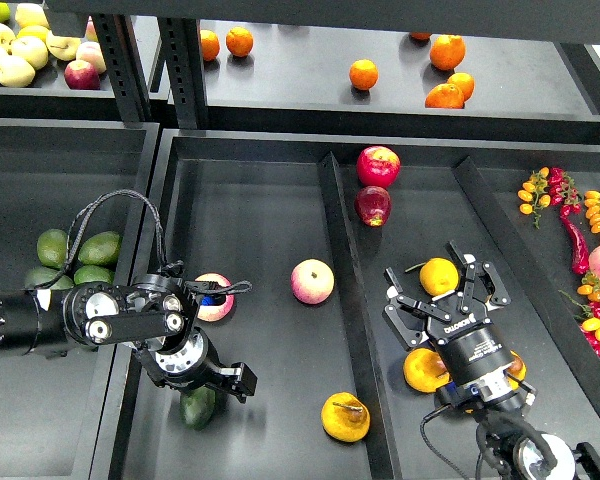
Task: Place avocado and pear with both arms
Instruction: 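Close the left gripper around the dark avocado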
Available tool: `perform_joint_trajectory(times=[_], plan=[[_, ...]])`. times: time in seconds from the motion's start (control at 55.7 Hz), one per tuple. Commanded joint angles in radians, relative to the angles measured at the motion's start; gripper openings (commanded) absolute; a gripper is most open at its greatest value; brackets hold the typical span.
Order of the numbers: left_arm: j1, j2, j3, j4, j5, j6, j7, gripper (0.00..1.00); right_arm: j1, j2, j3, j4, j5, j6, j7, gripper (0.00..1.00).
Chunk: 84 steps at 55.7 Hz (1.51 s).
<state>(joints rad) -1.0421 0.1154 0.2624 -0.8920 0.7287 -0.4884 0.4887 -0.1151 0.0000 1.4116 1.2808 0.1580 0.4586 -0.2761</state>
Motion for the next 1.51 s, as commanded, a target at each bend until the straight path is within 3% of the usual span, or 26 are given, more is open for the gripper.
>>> perform_joint_trajectory(times=[0.0, 0.61, 1.49], plan=[[-0.012, -0.002, 0.0, -0.013, -0.002, 0.0, 0.0, 0.99, 0.0, 0.0, 0.0, 0.0, 0.0, 0.0, 0.0, 1.0], [-0.079, 0.01, 0.0, -0.036, -0.002, 0.0, 0.0, 0.99, 0.0, 0.0, -0.002, -0.015, -0.002, 0.0, 0.0, 1.0], [0.03, -0.019, 0.001, 0.038, 0.132, 0.0, 0.0, 0.99, 0.0, 0.0, -0.005, -0.017, -0.002, -0.002, 0.0, 1.0]])
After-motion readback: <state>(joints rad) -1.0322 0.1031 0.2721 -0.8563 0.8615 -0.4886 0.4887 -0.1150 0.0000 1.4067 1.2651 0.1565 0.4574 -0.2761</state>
